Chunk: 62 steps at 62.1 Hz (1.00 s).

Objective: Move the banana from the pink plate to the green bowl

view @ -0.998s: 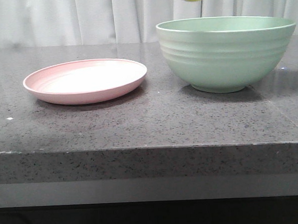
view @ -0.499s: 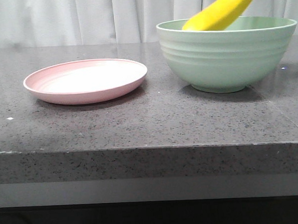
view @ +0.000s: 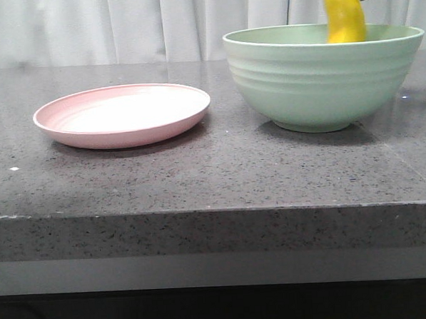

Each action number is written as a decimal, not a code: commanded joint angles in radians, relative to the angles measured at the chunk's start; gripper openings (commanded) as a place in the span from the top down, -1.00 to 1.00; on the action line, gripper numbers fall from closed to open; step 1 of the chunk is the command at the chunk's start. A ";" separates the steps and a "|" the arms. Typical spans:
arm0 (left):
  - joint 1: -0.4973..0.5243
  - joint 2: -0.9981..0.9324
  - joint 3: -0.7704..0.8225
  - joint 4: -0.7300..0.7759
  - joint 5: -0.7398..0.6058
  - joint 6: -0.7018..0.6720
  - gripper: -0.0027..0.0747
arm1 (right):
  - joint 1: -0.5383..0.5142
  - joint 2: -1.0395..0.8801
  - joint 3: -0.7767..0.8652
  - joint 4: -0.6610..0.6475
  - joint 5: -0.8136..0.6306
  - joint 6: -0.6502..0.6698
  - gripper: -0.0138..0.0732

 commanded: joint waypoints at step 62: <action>0.003 -0.421 0.199 0.917 -0.156 -0.848 -0.49 | -0.007 -1.006 0.466 -0.593 0.198 0.579 -0.33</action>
